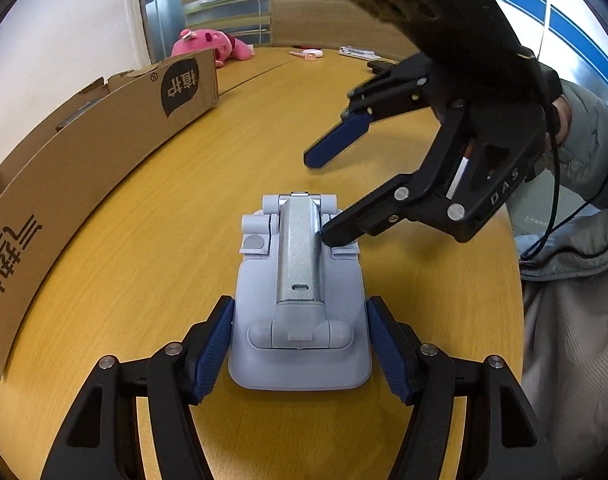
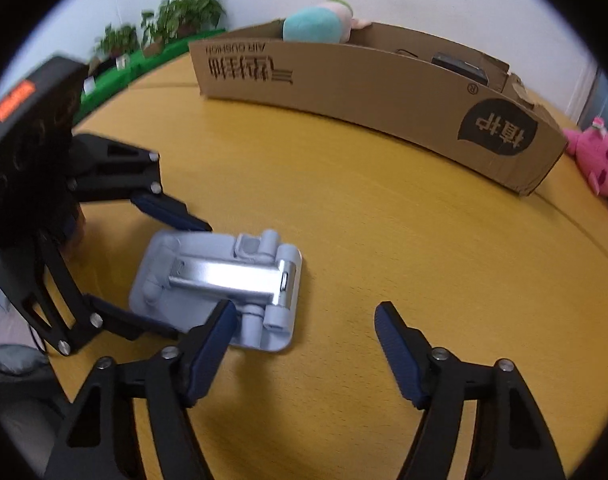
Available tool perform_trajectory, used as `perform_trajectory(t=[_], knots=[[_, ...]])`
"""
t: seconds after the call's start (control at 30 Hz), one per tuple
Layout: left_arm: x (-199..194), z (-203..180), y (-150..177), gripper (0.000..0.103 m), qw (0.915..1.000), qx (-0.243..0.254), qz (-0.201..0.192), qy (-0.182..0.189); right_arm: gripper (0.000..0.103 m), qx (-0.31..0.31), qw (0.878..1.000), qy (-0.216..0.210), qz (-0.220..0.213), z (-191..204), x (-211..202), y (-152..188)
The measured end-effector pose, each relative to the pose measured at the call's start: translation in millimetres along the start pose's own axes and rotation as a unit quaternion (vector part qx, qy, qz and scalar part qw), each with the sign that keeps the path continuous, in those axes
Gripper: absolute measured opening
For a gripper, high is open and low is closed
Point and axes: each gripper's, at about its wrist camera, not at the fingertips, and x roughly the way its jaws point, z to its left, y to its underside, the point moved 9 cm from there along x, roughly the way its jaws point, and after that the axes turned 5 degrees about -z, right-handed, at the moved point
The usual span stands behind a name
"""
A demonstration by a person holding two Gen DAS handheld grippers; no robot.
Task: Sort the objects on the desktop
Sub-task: 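Close the left gripper on the phone stand while the right gripper approaches it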
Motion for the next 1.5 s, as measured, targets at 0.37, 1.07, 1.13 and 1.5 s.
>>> perform_trajectory(t=[0.37, 1.07, 1.13, 1.5], knots=[[-2, 3, 1, 0.070, 1.0000, 0.003, -0.001, 0.002, 0.037, 0.063, 0.996, -0.055, 0.001, 11, -4, 10], [0, 3, -6, 0.070, 0.9999, 0.002, 0.013, 0.009, 0.038, 0.054, 0.998, -0.009, -0.003, 38, -12, 11], [1, 3, -8, 0.069, 0.9998, 0.003, 0.017, 0.004, 0.038, 0.056, 0.998, -0.012, 0.000, 34, -12, 12], [-41, 33, -72, 0.069, 0.9984, 0.010, -0.041, -0.038, 0.037, 0.059, 0.995, 0.016, -0.080, 14, -48, -48]])
